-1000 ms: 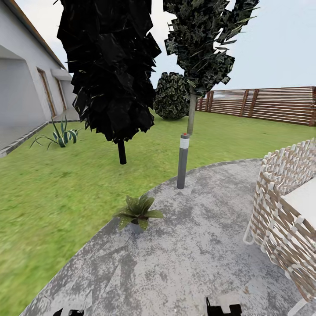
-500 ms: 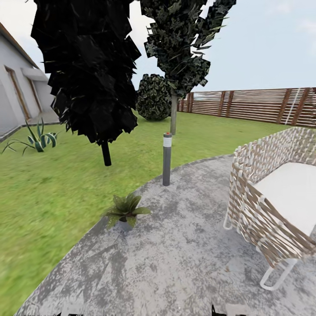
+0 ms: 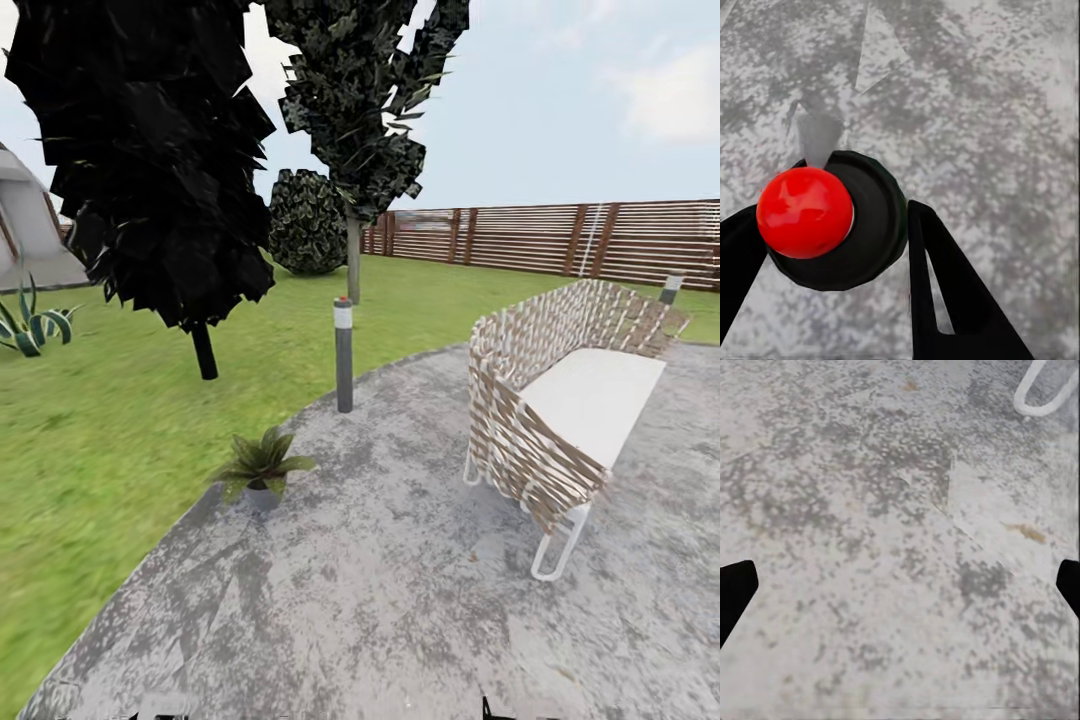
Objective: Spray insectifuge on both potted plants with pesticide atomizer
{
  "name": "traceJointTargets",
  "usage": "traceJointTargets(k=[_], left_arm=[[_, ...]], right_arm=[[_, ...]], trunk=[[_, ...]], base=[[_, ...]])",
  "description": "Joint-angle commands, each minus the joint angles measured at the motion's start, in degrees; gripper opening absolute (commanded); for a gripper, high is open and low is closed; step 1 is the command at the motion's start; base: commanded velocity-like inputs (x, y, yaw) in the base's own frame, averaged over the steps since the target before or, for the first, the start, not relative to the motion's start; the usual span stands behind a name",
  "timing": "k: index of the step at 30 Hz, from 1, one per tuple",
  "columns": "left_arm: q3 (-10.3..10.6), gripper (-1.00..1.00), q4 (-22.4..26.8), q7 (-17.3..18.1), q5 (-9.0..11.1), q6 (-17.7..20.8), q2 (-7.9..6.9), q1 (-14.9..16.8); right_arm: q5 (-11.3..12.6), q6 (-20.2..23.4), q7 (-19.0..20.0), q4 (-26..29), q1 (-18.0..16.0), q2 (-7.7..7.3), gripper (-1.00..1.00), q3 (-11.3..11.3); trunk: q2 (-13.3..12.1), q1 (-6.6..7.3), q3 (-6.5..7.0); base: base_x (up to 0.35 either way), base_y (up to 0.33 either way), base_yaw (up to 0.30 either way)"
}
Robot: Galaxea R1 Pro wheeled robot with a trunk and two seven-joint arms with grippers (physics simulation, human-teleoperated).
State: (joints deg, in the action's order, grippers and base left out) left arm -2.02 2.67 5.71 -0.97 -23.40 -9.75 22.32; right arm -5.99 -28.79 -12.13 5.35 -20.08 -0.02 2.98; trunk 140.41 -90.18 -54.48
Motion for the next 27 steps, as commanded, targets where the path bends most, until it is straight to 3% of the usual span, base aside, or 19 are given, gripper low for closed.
traceJointTargets(k=[1, 12, 19, 27], left_arm=[[-0.26, -1.00, -0.03, 0.27, -0.08, -0.16, -0.01, 0.01], [-0.24, -1.00, -0.03, 0.27, -0.08, -0.16, -0.01, 0.02], [-0.26, -1.00, 0.01, 0.27, -0.08, -0.16, -0.09, 0.03], [-0.24, -1.00, 0.06, 0.27, -0.01, -0.16, -0.09, 0.05]], right_arm=[[-0.60, -0.12, -0.27, -0.07, -0.05, 0.02, 1.00, 0.32], [-0.56, -0.12, -0.35, -0.07, -0.05, 0.02, 1.00, 0.37], [-0.51, -0.12, -0.35, -0.07, -0.05, 0.02, 1.00, 0.42], [-0.53, -0.12, -0.35, -0.07, -0.05, 0.02, 1.00, 0.44]], trunk=[[0.02, 0.05, -0.05], [0.02, 0.05, -0.05], [0.02, 0.05, -0.05], [0.02, 0.05, -0.05]], base=[[-0.324, 0.077, -0.269], [-0.327, 0.052, -0.274], [-0.288, -0.134, -0.280], [-0.068, -0.044, -0.285]])
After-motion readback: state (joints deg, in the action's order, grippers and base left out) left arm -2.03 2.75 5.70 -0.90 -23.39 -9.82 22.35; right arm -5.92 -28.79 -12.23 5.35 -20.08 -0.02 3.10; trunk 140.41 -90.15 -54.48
